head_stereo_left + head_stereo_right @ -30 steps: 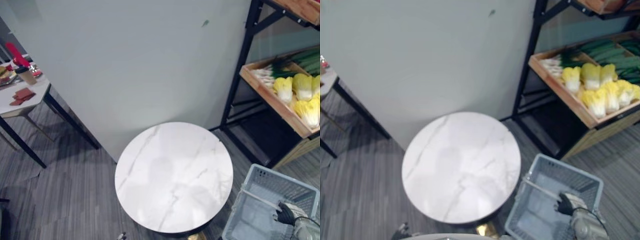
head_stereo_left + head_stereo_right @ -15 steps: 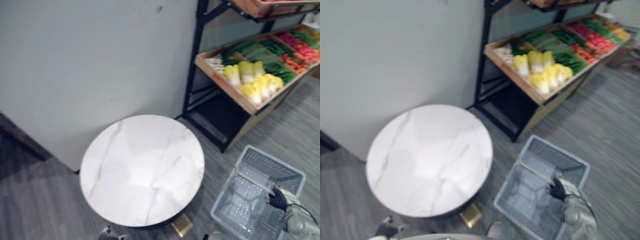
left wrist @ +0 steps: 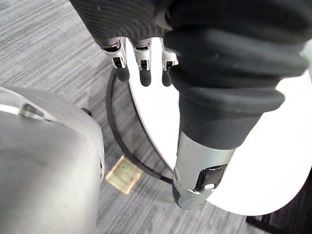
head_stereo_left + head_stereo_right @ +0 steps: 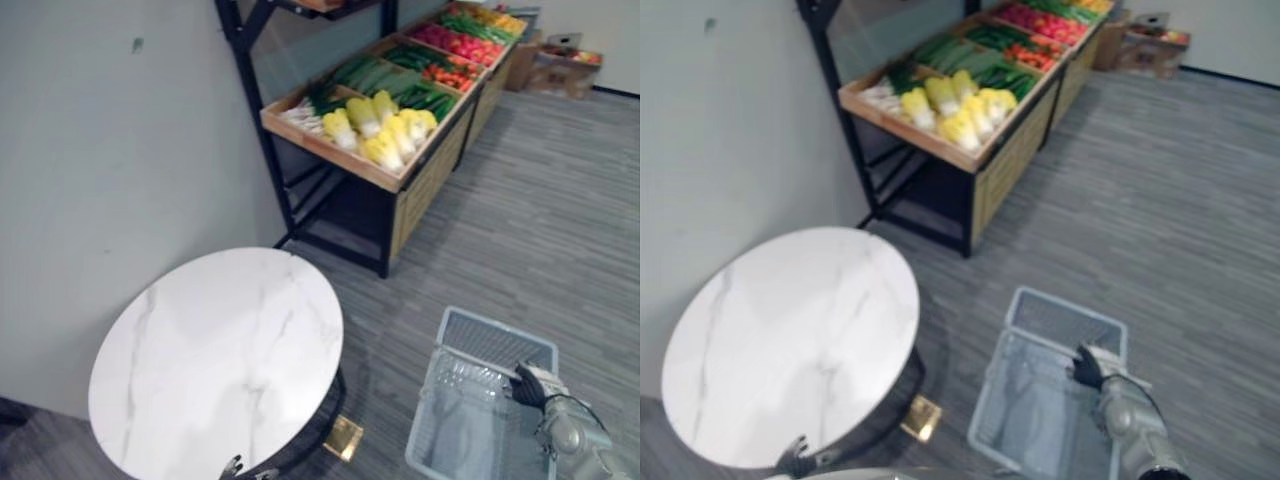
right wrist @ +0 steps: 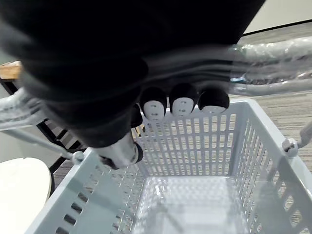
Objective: Pick vegetable in the basket
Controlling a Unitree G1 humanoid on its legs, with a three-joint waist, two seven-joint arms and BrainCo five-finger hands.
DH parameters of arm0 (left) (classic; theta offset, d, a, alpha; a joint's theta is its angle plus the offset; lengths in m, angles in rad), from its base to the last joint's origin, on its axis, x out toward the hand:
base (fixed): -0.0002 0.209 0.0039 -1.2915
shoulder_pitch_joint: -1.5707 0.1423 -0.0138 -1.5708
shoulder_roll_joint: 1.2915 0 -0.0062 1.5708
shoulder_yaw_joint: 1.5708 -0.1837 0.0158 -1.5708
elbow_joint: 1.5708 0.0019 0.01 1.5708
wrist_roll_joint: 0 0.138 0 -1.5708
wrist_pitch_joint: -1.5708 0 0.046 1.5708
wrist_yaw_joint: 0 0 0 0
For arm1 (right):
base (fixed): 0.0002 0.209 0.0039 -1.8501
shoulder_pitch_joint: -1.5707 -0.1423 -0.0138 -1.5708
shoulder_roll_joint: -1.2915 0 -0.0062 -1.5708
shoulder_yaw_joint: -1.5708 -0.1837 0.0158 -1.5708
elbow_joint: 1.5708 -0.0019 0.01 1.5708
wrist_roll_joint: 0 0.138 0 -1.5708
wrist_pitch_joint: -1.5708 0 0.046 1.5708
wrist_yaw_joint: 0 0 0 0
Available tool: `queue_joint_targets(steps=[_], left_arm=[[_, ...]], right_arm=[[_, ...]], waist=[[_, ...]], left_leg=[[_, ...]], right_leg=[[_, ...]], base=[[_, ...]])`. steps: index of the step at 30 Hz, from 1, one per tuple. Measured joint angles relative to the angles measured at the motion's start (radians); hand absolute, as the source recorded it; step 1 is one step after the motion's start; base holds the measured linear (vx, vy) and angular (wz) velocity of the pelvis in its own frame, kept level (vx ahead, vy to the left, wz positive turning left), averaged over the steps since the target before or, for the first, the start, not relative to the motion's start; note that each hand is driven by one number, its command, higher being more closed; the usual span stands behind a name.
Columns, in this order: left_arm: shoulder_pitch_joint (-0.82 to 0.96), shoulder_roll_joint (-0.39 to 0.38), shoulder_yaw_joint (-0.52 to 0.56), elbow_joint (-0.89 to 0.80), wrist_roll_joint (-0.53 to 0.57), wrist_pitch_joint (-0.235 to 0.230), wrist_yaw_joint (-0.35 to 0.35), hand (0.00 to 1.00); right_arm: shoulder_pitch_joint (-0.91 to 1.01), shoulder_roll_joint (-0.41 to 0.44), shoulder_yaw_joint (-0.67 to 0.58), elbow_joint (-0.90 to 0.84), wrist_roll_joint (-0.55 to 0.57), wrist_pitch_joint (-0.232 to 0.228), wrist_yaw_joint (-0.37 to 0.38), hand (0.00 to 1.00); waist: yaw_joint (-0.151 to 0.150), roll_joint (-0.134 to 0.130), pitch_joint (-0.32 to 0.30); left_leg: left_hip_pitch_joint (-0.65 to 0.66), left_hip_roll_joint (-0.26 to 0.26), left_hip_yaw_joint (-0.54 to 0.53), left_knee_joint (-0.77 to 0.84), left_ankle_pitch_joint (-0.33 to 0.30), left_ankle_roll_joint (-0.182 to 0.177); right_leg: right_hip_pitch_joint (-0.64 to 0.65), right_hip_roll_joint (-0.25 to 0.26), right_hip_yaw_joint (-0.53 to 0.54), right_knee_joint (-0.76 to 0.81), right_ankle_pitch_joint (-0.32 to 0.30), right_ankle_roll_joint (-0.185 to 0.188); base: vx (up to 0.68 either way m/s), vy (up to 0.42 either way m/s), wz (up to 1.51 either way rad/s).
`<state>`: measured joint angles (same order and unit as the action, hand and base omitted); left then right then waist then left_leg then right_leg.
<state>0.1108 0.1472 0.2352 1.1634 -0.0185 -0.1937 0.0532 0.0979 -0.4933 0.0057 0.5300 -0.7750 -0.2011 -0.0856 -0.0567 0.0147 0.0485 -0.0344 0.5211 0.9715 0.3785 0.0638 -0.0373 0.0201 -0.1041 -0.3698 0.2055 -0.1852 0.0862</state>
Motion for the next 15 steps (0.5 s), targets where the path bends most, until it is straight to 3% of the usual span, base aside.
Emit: queue_joint_targets(steps=[1,3,4,5,6,8,10,15], left_arm=[[0.000,0.000,-0.004,-0.007,0.000,0.000,0.003,0.00],[0.014,-0.001,-0.005,-0.010,0.001,0.000,0.009,0.00],[0.014,-0.003,-0.008,-0.010,0.001,0.000,0.010,0.00],[0.016,-0.012,-0.015,-0.009,0.001,0.000,0.010,0.00],[0.022,-0.017,-0.015,-0.009,0.000,0.000,0.011,0.00],[0.032,-0.017,-0.014,-0.010,-0.002,-0.003,0.017,0.00],[0.045,-0.011,-0.014,-0.010,-0.010,-0.010,0.021,0.00],[0.016,-0.010,-0.034,-0.010,-0.010,-0.023,0.018,0.00]], right_arm=[[0.015,0.000,0.001,-0.015,0.000,-0.003,0.001,1.00],[0.031,0.003,0.005,-0.017,0.000,-0.010,0.004,1.00],[0.029,0.001,0.005,-0.017,0.000,-0.010,0.004,1.00],[0.016,-0.004,0.003,-0.009,0.000,-0.007,0.003,1.00],[0.006,-0.002,0.008,0.002,0.000,-0.006,0.003,1.00],[0.001,-0.003,0.037,0.006,-0.001,-0.006,0.003,1.00],[-0.002,0.003,0.085,0.007,-0.001,-0.009,0.004,1.00],[-0.008,-0.011,0.095,-0.011,-0.001,-0.021,0.002,1.00]], waist=[[-0.001,-0.003,0.015],[0.007,-0.027,0.037],[0.008,-0.028,0.037],[0.011,-0.021,0.048],[0.027,-0.014,0.053],[0.047,0.004,0.056],[0.066,0.033,0.056],[0.075,0.008,0.071]], left_leg=[[0.016,-0.001,-0.025,0.012,0.018,-0.004],[-0.021,-0.014,-0.221,0.083,0.060,-0.025],[-0.040,-0.048,-0.295,0.076,0.019,-0.064],[-0.053,-0.144,-0.432,0.023,-0.060,-0.092],[-0.050,-0.238,-0.541,-0.036,-0.109,-0.084],[-0.043,-0.337,-0.662,-0.122,-0.134,-0.078],[0.012,-0.382,-0.704,-0.203,-0.225,-0.074],[-0.003,-0.441,-0.681,-0.191,-0.233,-0.050]], right_leg=[[0.008,-0.003,0.015,0.005,-0.005,-0.009],[0.010,-0.014,0.098,-0.004,-0.008,-0.014],[0.009,-0.024,0.124,-0.015,-0.008,-0.015],[-0.009,-0.045,0.176,-0.019,0.003,-0.017],[-0.031,-0.055,0.237,-0.019,0.014,-0.007],[-0.057,-0.050,0.306,-0.014,0.022,0.007],[-0.089,-0.020,0.381,-0.021,0.038,0.034],[-0.083,-0.069,0.414,-0.127,0.109,0.069]], base=[[-0.07,-0.069,-0.45],[-0.07,-0.090,-0.75],[-0.05,-0.008,-0.86],[-0.03,0.120,-1.09],[-0.04,0.157,-1.22],[0.00,0.189,-1.24],[0.03,0.257,-1.17],[0.03,0.177,-0.38]])
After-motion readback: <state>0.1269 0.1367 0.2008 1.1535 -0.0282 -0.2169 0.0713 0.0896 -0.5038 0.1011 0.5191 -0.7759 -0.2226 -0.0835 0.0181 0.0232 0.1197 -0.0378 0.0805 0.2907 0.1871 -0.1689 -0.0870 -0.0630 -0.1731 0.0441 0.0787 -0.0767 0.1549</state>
